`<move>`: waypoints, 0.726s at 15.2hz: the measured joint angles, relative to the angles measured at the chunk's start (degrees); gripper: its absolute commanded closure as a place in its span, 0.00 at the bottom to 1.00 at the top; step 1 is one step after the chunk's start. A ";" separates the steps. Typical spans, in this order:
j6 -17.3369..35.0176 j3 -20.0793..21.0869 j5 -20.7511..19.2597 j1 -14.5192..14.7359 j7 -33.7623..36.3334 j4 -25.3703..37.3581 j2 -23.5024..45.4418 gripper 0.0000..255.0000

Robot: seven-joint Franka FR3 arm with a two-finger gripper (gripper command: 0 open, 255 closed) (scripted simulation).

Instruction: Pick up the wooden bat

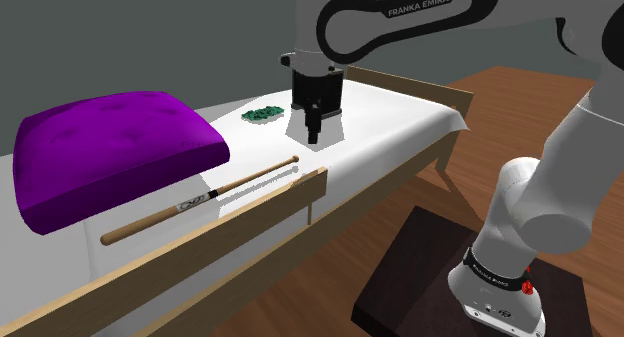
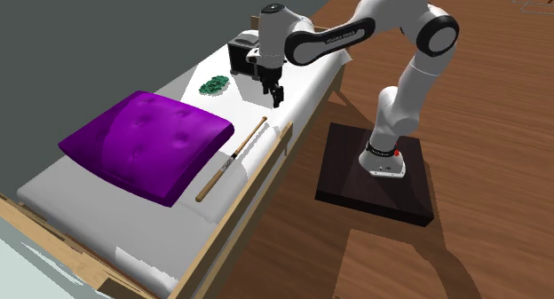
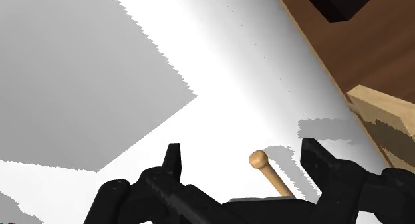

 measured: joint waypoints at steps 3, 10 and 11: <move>0.49 1.21 0.24 1.59 -4.09 4.15 4.59 0.00; 0.21 4.83 0.07 5.28 -12.84 14.08 14.27 0.00; 0.20 5.58 0.00 6.04 -13.63 14.85 15.06 0.00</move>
